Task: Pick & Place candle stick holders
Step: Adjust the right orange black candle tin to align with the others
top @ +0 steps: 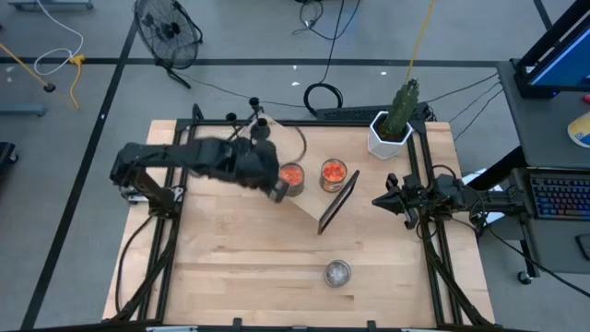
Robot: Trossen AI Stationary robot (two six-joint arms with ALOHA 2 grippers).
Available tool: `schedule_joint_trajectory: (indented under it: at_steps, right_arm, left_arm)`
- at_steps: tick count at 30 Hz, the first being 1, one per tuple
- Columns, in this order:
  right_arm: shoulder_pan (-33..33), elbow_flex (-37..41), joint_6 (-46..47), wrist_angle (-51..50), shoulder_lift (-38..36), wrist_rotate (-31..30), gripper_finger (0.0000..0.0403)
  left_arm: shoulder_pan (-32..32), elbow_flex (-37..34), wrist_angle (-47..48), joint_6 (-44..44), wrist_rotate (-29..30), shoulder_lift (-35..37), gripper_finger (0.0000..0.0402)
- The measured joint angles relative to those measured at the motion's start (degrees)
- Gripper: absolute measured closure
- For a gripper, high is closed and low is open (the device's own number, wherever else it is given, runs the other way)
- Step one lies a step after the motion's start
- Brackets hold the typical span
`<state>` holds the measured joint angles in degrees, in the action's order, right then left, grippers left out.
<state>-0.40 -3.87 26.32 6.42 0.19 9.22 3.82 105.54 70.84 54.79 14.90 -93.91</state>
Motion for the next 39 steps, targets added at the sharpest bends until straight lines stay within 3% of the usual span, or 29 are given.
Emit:
schedule_joint_trajectory:
  at_steps: [8,16,25,33,39]
  right_arm:
    - [0.0,0.0,-0.16,-0.07,0.0,-0.1,0.0399]
    - [0.0,0.01,-0.16,-0.04,0.0,-0.12,0.0399]
    - [0.0,0.0,-0.16,-0.05,0.0,-0.12,0.0399]
    - [0.0,0.01,-0.16,-0.05,0.0,-0.12,0.0399]
    - [0.0,-0.01,-0.16,-0.05,0.0,-0.01,0.0399]
  left_arm:
    - [8.91,-3.59,5.32,3.42,15.71,-3.69,0.0314]
    - [9.88,-11.43,2.56,9.89,21.22,-3.55,0.0314]
    - [7.86,-18.71,-5.73,8.75,21.2,-3.62,0.0314]
    - [4.71,-19.22,-14.2,2.35,19.73,-3.6,0.0314]
    - [2.06,-19.22,-15.43,1.06,19.36,-3.6,0.0314]
